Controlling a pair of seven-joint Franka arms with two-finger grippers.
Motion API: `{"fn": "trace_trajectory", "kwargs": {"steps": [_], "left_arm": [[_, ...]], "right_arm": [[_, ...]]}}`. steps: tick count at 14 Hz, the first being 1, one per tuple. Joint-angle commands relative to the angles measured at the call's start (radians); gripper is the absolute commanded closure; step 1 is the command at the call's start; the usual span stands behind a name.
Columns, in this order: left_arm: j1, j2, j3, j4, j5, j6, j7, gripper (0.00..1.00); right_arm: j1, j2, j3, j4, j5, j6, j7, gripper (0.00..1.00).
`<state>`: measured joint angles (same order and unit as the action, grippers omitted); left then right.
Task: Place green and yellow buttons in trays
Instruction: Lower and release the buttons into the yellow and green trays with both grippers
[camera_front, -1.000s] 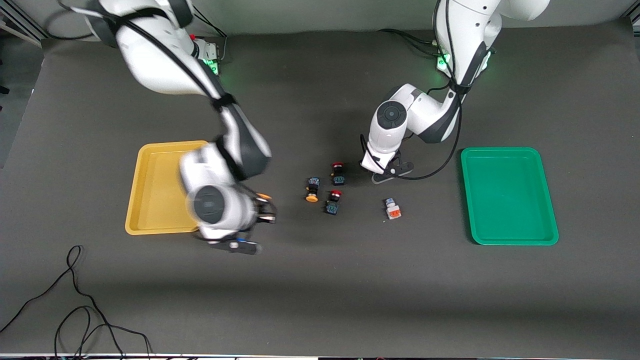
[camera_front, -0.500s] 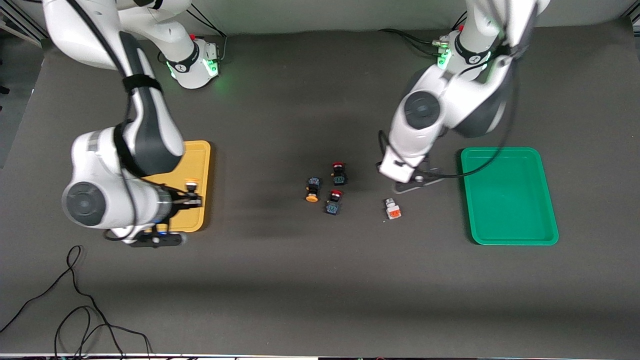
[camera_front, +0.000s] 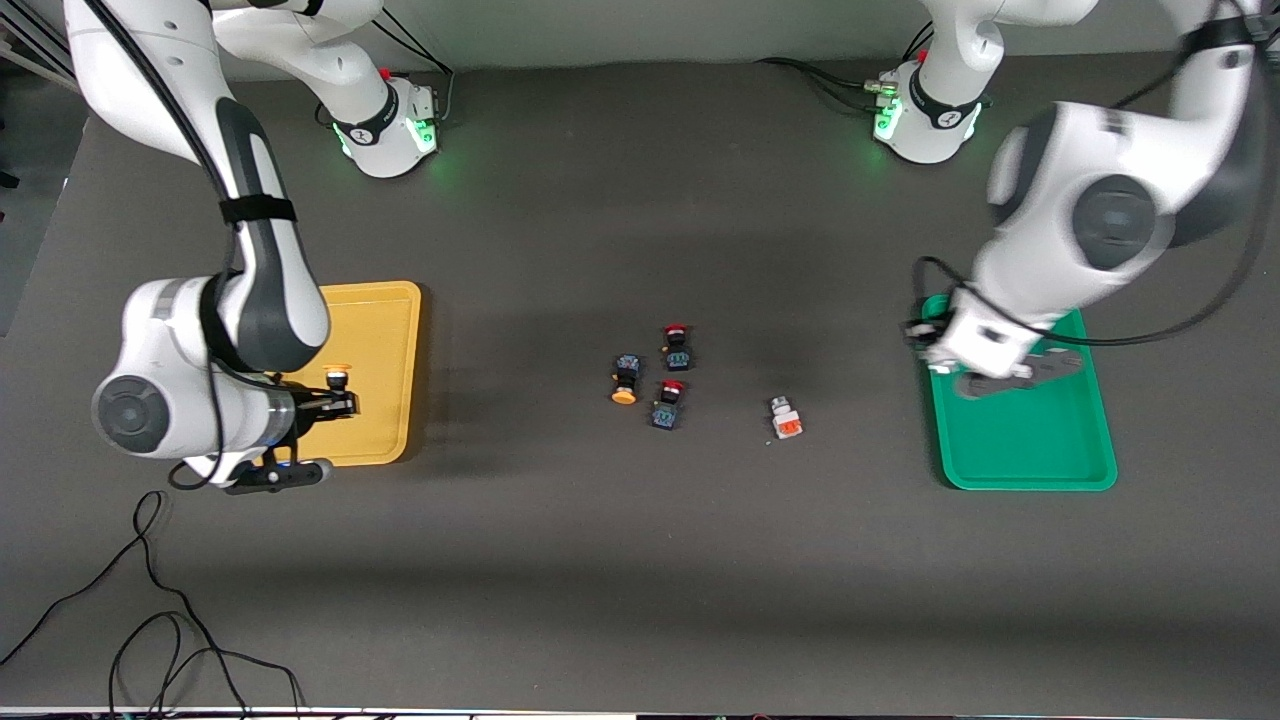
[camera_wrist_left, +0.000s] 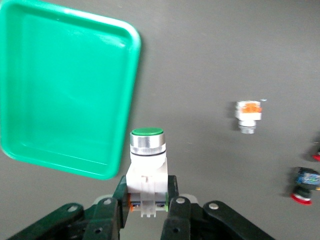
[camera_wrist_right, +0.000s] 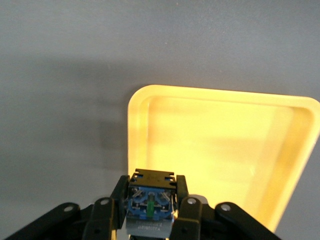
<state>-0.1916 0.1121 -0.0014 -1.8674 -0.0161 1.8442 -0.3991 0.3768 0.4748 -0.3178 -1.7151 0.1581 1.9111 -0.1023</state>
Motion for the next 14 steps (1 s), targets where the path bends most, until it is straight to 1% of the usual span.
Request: {"fn": "trace_trajectory", "kwargs": {"steps": [1,2,4,5,7,8,9,10,11,12,13,14], "left_arm": [[0.137,-0.011,-0.011,-0.047,-0.001,0.016,0.200,1.00],[0.170,-0.002,-0.011,-0.073,0.002,0.067,0.259,1.00],[0.205,0.018,-0.011,-0.186,0.011,0.252,0.289,1.00],[0.207,0.049,-0.009,-0.237,0.033,0.350,0.304,1.00],[0.218,0.130,-0.011,-0.288,0.060,0.491,0.322,0.99],[0.218,0.173,-0.009,-0.298,0.061,0.550,0.328,0.99],[0.219,0.202,-0.009,-0.309,0.061,0.591,0.329,0.98],[0.219,0.216,-0.011,-0.309,0.061,0.602,0.330,0.94],[0.219,0.216,-0.009,-0.308,0.061,0.599,0.332,0.83],[0.219,0.216,-0.011,-0.302,0.061,0.592,0.341,0.52],[0.219,0.216,-0.011,-0.294,0.061,0.589,0.354,0.05],[0.219,0.215,-0.011,-0.283,0.059,0.586,0.358,0.00]], "right_arm": [[0.011,-0.062,-0.001,-0.194,0.005,0.184,-0.051,1.00],[0.013,-0.059,-0.001,-0.233,0.005,0.240,-0.050,1.00],[0.014,-0.045,0.000,-0.291,0.006,0.342,-0.051,1.00],[0.013,-0.033,0.000,-0.303,0.006,0.365,-0.050,1.00],[0.016,-0.019,0.002,-0.311,0.017,0.390,-0.050,1.00],[0.016,-0.016,0.002,-0.311,0.017,0.393,-0.050,0.95],[0.016,-0.013,0.002,-0.311,0.017,0.393,-0.050,0.64],[0.016,-0.013,0.002,-0.311,0.017,0.393,-0.050,0.35],[0.016,-0.016,0.002,-0.311,0.017,0.391,-0.048,0.12],[0.016,-0.022,0.002,-0.311,0.017,0.387,-0.047,0.00],[0.016,-0.028,0.002,-0.310,0.017,0.378,-0.045,0.00],[0.016,-0.038,0.002,-0.307,0.018,0.358,-0.042,0.00]]}}
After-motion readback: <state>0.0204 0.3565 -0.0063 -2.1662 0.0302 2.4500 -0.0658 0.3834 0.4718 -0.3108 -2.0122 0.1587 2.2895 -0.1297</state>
